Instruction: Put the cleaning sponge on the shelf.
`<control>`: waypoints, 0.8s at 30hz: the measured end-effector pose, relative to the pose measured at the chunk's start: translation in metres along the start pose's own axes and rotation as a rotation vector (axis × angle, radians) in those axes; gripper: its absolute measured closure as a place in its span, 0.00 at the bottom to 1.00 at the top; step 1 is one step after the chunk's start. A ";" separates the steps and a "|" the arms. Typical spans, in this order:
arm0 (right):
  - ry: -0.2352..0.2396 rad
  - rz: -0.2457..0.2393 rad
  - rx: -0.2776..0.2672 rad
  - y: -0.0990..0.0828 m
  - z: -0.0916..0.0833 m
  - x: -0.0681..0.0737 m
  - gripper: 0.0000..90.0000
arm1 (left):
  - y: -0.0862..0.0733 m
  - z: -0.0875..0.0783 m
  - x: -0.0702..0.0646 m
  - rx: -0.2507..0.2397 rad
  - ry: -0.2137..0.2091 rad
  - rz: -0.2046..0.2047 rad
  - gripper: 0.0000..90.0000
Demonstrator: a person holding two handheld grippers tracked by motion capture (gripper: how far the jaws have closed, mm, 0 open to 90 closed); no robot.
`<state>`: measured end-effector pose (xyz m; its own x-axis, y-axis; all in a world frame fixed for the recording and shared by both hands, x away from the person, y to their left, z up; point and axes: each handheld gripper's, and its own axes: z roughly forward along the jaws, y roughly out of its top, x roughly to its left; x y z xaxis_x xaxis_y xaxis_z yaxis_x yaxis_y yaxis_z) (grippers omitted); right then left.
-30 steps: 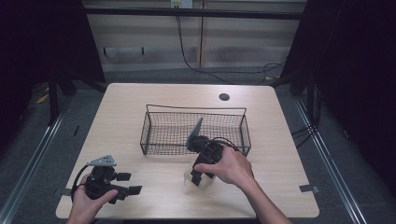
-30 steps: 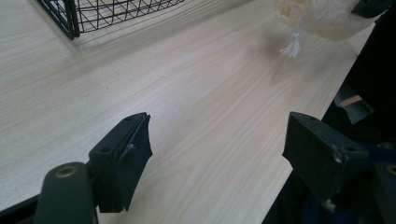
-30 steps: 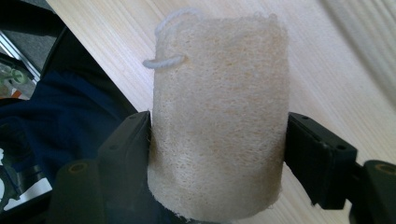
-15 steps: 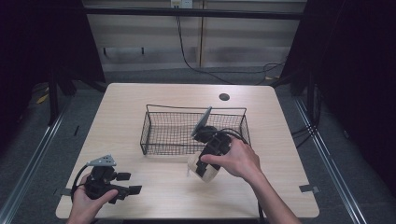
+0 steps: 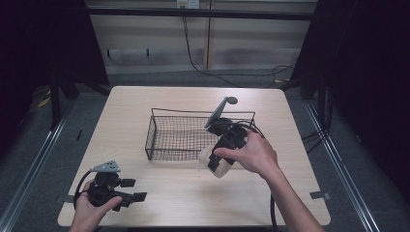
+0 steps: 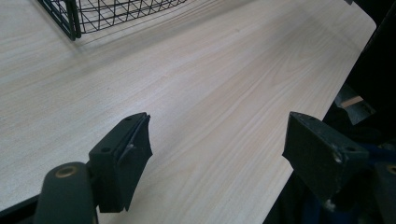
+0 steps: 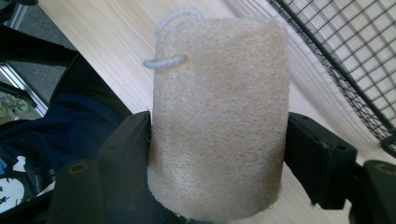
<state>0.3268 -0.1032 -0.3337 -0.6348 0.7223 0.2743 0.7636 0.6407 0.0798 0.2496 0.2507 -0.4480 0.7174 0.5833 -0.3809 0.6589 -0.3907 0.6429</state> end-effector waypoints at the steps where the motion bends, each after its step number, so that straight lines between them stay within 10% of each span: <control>1: 0.001 -0.003 -0.004 0.000 -0.002 -0.001 0.30 | 0.000 0.000 0.000 0.001 -0.001 0.001 0.25; 24: -0.056 0.160 -0.057 0.004 -0.024 -0.048 0.30 | 0.000 0.001 -0.001 0.002 -0.009 0.015 0.23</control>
<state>0.3633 -0.1418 -0.3239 -0.5087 0.8284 0.2344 0.8601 0.5014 0.0944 0.2492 0.2497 -0.4479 0.7291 0.5711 -0.3771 0.6486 -0.4007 0.6471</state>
